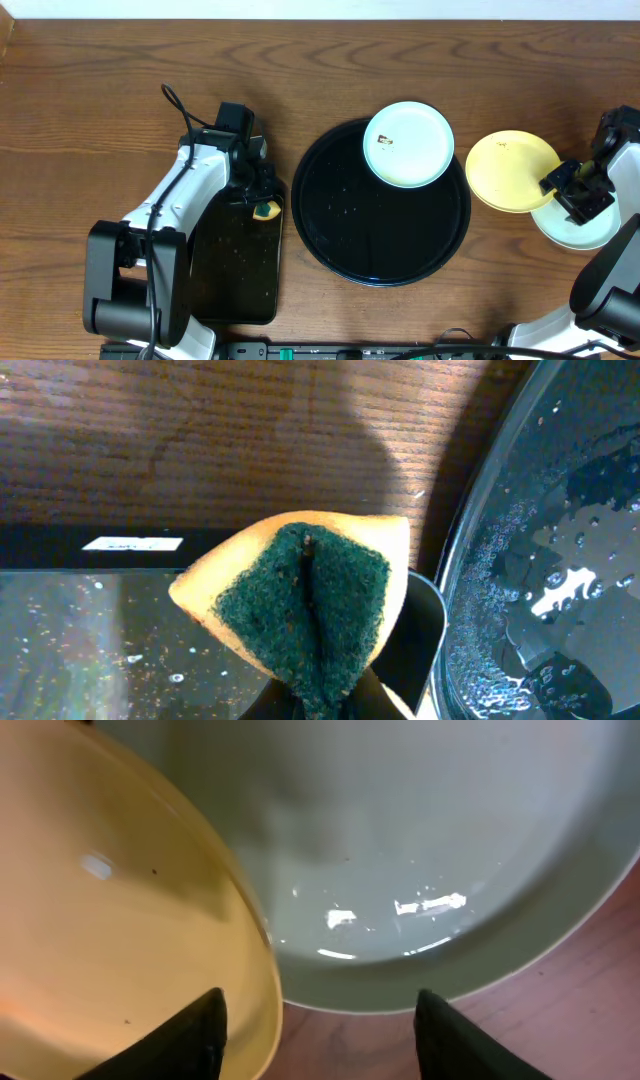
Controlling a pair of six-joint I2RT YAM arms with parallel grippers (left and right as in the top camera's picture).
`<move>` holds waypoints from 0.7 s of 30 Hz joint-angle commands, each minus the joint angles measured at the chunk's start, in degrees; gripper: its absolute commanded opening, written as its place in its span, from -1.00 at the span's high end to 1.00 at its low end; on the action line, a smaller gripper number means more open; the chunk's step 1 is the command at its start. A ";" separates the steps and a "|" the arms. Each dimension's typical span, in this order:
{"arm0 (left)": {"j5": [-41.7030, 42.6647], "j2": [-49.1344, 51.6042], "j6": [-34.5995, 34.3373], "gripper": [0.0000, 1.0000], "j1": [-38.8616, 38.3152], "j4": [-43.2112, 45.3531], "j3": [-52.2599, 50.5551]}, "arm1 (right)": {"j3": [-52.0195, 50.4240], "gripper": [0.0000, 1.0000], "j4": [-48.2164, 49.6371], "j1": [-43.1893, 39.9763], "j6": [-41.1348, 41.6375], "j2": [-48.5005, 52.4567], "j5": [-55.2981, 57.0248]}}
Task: Clean dirty plates on tray and stack at the side
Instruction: 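Lower the yellow plate onto the pale green plate and release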
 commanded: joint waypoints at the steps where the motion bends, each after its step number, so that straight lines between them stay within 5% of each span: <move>1: 0.96 0.04 0.59 0.85 0.09 0.02 -0.50 | -0.70 -0.12 1.22 0.28 0.02 -0.17 -1.11; 12: 1.22 0.04 0.59 0.85 0.09 -0.04 -0.50 | -6.38 0.10 7.76 1.42 0.07 -0.17 -2.60; 17: 2.43 0.04 0.59 0.85 0.09 0.04 -0.50 | -6.82 0.91 8.41 1.46 0.07 -0.17 -2.60; 21: 2.45 0.04 0.59 0.85 0.09 0.04 -0.50 | -6.82 0.97 8.41 1.46 0.07 -0.17 -2.56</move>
